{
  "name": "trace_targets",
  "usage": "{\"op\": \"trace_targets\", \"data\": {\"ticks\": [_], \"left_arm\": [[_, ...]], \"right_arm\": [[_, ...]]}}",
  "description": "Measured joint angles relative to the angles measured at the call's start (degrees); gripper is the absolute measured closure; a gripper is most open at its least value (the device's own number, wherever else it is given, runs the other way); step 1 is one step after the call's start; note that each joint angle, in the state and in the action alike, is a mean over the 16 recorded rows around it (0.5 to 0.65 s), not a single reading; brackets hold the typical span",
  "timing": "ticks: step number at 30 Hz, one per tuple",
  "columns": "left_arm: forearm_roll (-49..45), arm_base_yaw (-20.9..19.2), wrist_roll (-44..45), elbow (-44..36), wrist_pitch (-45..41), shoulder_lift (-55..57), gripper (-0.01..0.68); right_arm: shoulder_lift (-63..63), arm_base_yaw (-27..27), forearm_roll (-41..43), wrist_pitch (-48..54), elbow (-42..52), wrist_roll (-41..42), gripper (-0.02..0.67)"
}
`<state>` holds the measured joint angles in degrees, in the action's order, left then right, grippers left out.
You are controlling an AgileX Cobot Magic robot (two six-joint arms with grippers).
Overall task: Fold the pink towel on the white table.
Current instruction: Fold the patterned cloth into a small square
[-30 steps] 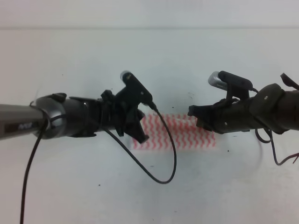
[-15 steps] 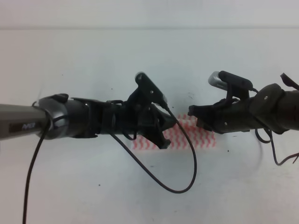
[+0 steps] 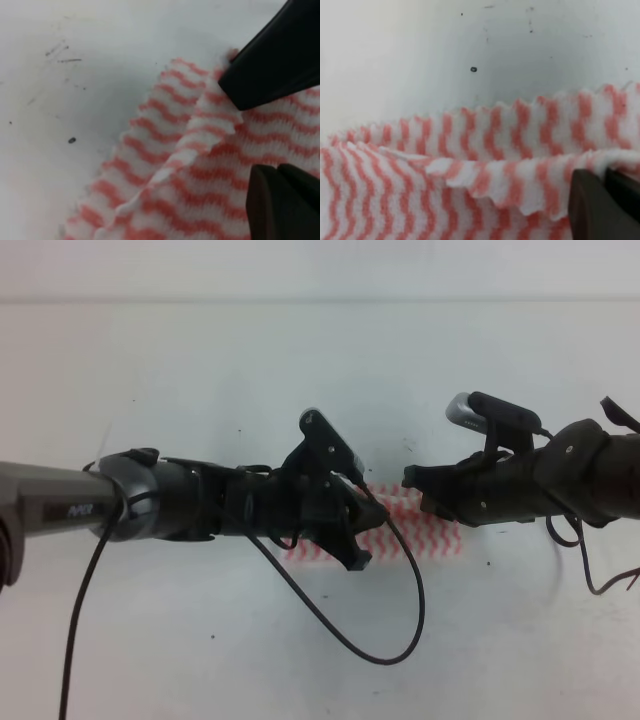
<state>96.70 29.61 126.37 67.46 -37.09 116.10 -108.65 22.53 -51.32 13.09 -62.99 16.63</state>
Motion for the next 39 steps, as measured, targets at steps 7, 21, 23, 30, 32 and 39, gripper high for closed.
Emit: {"op": "trace_targets", "data": {"ticks": [7,21,23,30,32,39], "left_arm": [[-0.6,0.5,-0.7,1.3,0.8,0.7,0.677],[-4.9,1.0,-4.7,3.1,1.4,1.7,0.677],[-5.3,1.0,-5.1,3.5,1.5,2.0,0.677],[-5.2,1.0,-5.2,5.0,2.3,3.4,0.677],[-5.2,1.0,-5.1,5.5,2.6,3.7,0.677],[-5.1,1.0,-4.5,6.9,4.2,4.6,0.677]], "right_arm": [[0.0,0.0,-0.1,0.0,0.0,0.0,0.665],[-0.1,0.0,-0.2,-0.1,0.0,0.0,0.665],[-0.1,0.0,-0.2,-0.2,0.0,0.0,0.665],[-0.1,0.0,-0.2,-0.3,0.0,0.0,0.665],[0.0,0.0,-0.3,-0.3,0.0,0.0,0.665],[0.1,0.0,-0.3,-0.3,0.0,0.0,0.665]]}}
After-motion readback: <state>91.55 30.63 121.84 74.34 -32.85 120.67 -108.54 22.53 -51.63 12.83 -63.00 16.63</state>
